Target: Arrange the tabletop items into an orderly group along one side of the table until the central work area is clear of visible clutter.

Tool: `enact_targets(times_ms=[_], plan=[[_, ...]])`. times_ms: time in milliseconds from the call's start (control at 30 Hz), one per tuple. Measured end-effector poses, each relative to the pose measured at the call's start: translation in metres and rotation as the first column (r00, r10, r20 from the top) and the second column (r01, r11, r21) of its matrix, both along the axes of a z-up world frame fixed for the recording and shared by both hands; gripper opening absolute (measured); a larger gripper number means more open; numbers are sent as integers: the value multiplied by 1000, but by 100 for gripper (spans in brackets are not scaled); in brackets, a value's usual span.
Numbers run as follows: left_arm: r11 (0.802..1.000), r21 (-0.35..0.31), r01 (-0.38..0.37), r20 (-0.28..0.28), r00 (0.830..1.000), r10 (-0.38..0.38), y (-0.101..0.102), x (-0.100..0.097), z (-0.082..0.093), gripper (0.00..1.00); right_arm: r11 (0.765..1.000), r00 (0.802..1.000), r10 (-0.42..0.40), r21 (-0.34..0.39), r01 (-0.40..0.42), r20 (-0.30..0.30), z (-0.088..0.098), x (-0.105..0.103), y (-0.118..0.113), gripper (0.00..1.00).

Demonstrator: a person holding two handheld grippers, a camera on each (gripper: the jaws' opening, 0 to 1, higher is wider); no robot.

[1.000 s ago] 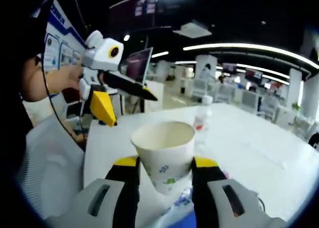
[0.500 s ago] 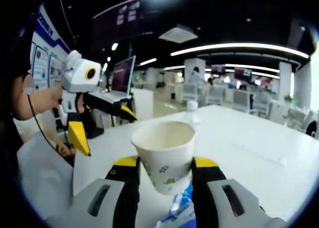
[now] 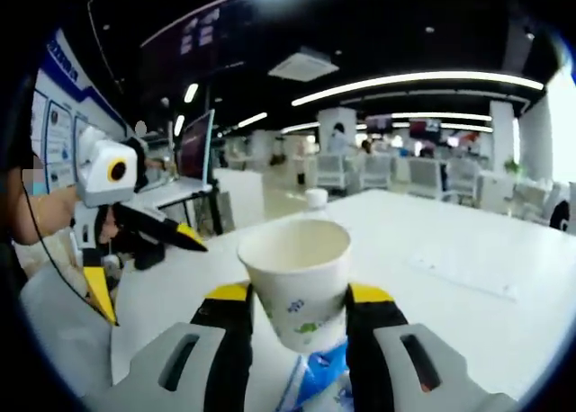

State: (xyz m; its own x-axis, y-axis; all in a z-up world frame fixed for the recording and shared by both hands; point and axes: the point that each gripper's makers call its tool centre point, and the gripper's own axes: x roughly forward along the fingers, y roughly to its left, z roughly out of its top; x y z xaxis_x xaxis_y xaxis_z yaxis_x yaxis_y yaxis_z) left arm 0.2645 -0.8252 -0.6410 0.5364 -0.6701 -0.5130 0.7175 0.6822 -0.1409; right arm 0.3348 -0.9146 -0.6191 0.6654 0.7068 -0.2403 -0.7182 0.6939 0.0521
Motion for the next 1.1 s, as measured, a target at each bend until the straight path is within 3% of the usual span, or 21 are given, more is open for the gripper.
enact_targets(times_ms=[400, 833, 1100], plan=[[1000, 25, 7, -23, 1000, -6, 6, 7, -12, 99, 998, 998, -37, 53, 39, -42, -21, 40, 1, 36], [999, 41, 28, -33, 999, -27, 8, 13, -22, 99, 991, 992, -117, 63, 120, -54, -43, 84, 7, 36], [999, 43, 34, -49, 998, -32, 9, 13, -30, 98, 989, 991, -118, 85, 124, -69, -52, 97, 17, 36]])
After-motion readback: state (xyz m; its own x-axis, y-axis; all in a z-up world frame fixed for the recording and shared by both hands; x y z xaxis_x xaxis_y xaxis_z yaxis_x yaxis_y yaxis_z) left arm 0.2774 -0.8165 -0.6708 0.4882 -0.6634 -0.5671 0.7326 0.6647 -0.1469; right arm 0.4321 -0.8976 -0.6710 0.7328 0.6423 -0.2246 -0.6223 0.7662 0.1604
